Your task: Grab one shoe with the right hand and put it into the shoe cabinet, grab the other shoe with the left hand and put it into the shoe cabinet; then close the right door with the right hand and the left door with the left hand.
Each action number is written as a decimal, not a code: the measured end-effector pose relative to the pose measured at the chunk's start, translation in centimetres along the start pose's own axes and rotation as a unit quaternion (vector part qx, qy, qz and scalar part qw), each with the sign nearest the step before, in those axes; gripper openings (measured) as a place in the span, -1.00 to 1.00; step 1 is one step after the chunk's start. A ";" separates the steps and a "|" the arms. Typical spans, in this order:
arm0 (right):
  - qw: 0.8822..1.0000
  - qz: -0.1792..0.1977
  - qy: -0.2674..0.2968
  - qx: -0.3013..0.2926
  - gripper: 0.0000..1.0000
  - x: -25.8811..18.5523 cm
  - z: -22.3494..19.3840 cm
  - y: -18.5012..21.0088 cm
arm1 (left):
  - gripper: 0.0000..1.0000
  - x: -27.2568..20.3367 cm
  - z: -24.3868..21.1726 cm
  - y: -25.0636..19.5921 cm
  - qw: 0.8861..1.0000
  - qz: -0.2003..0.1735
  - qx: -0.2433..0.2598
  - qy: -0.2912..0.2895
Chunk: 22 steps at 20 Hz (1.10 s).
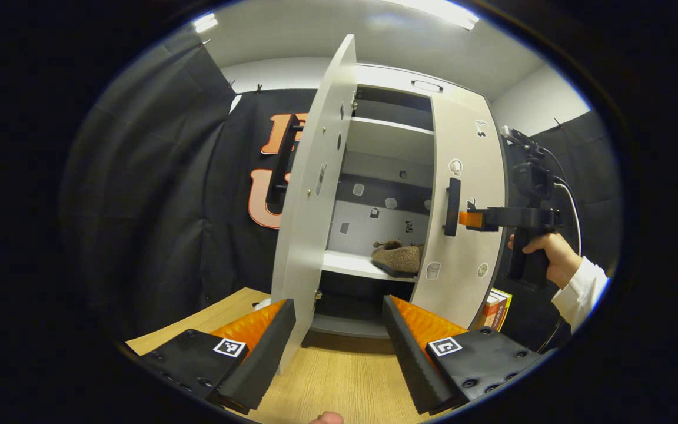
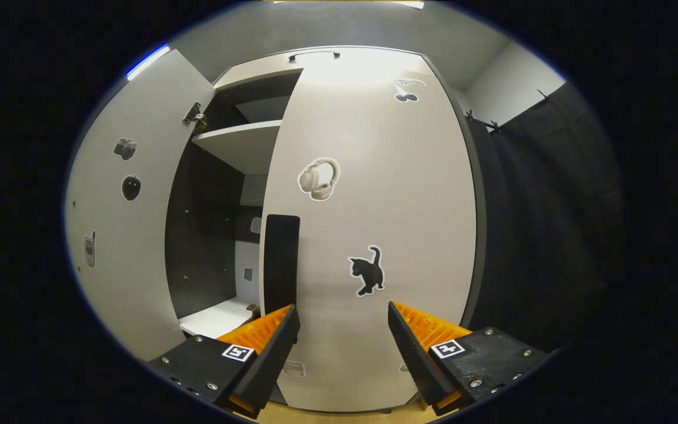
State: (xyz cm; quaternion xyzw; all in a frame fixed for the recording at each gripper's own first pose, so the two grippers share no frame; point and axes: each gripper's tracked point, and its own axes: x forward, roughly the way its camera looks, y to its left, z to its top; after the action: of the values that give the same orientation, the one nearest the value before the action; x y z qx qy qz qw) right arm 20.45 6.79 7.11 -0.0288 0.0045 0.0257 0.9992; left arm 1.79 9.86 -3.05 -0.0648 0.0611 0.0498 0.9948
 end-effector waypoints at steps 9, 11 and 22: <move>1.000 -0.004 0.001 0.016 0.86 -7.1 -1.9 -1.8 | 0.87 0.6 7.9 12.9 0.989 0.135 0.025 -0.050; 1.000 0.002 0.000 0.017 0.86 -8.3 -2.1 -1.7 | 0.93 2.4 10.5 15.2 0.986 0.154 0.025 -0.066; 1.000 -0.010 0.006 0.001 0.87 -10.7 -2.9 -3.6 | 0.89 10.8 15.9 14.0 0.989 0.106 0.032 -0.101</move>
State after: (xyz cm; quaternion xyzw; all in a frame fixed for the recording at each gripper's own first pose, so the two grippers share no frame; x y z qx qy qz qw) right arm 9.98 2.48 4.49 -0.0278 0.0102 0.0159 0.9994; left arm 12.80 26.78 9.45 -0.0208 -0.0314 0.1596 0.9865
